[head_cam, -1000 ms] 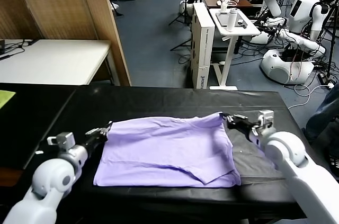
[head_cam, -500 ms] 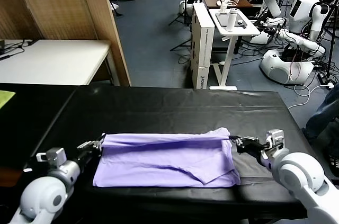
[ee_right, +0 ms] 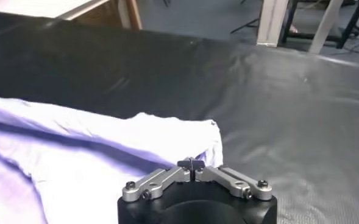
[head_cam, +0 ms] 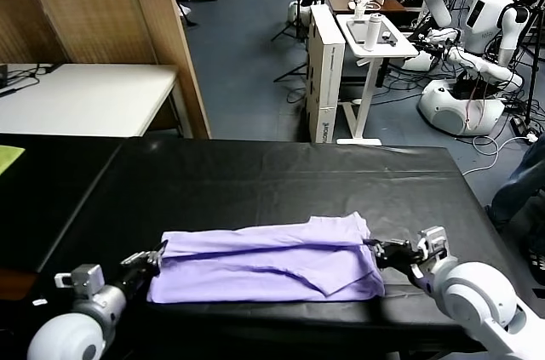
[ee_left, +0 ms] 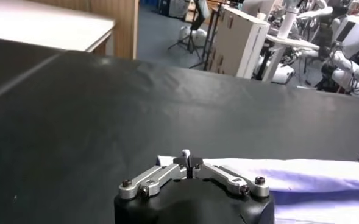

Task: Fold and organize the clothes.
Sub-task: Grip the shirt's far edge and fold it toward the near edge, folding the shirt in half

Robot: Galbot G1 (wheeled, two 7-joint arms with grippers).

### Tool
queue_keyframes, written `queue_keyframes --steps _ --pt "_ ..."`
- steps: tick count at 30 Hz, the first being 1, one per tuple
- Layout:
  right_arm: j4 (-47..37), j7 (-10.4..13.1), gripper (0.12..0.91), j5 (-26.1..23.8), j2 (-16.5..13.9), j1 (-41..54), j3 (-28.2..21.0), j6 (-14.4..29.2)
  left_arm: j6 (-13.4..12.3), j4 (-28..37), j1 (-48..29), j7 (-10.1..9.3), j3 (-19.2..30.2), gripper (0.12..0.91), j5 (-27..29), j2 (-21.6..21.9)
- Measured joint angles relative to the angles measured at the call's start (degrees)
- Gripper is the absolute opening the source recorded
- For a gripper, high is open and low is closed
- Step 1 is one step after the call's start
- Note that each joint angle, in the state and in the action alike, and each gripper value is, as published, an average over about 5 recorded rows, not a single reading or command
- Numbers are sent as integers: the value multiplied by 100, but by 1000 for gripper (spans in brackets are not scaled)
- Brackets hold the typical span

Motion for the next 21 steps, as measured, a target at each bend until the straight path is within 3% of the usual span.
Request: queue_keyframes --steps 9,14,17,21 --pt "-58 -32 138 -58 54 1 -123 0 -149 -36 166 27 -28 157 182 -72" --pt "13 -42 150 -50 56 7 -130 0 -137 -123 313 -133 -3 162 259 -183" --pt "91 -32 253 -17 50 -13 -76 0 -118 -177 408 -243 25 238 339 -279" --pt "208 -30 507 83 41 -57 42 0 -112 -247 531 -318 18 467 437 -401"
